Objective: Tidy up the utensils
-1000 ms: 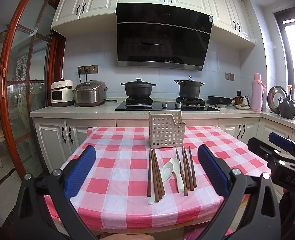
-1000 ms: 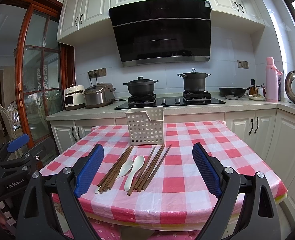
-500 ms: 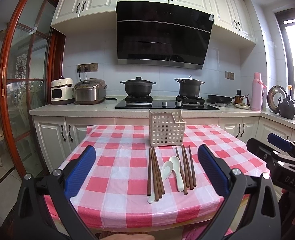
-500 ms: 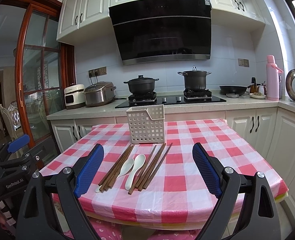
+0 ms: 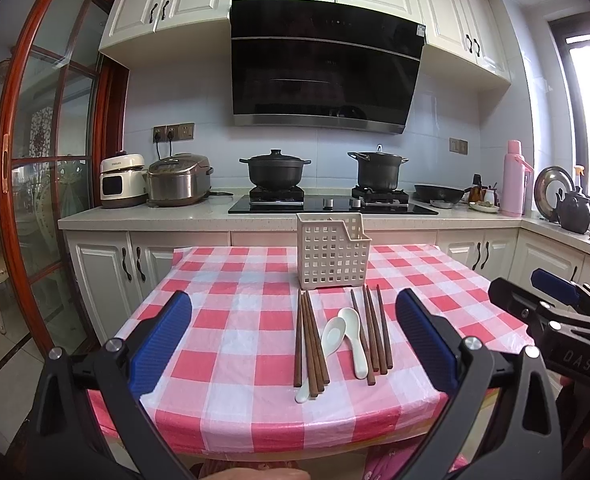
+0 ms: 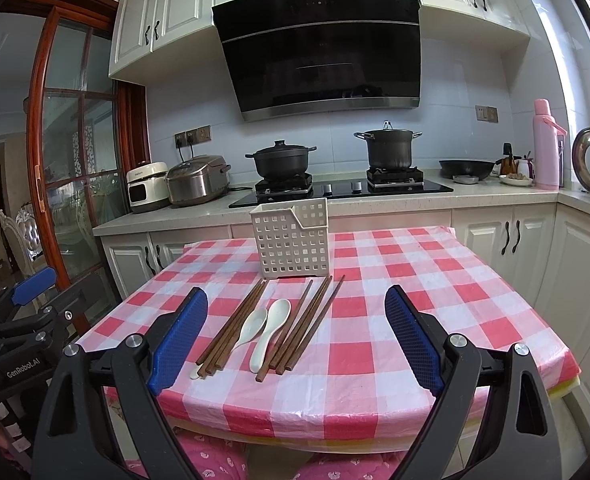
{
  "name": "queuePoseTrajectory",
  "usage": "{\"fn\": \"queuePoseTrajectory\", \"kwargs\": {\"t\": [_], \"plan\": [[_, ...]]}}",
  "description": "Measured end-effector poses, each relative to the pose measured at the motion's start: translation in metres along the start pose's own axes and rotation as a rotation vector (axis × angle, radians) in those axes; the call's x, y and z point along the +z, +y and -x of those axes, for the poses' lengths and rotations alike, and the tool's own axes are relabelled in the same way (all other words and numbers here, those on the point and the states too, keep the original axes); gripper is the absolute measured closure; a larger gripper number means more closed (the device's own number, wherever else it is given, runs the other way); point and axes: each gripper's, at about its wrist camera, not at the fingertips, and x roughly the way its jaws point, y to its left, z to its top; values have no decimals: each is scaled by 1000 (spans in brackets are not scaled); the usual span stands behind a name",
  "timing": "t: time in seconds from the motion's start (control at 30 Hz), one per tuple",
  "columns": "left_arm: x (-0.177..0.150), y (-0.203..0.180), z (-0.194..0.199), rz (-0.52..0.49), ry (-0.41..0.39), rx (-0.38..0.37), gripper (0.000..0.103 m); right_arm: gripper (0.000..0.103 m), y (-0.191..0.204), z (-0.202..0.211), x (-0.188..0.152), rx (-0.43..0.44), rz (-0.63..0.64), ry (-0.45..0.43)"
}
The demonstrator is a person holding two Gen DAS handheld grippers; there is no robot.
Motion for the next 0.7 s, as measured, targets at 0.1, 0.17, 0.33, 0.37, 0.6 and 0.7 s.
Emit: {"fn": "queuePoseTrajectory", "kwargs": {"t": [0.1,0.17,0.33,0.37,0.6,0.7], "plan": [[-1,0,0,-1,3,1,4,18,0,0,0,0,1,2],[-1,0,-1,-1,3,0,4,18,0,0,0,1,1,3],[-3,0,-3,-3,15,5,4,18,-2,-3,-3,3,-8,13],[-3,0,-4,-3,18,6,4,18,-3,-4,-3,3,-9,15],[-6,1,-11,-6,45,13,4,18,-6,-10,-4,2,-23,34],[-8,2,-16,-12,58,19,5,18,-9,-15,-5,0,-31,47]]}}
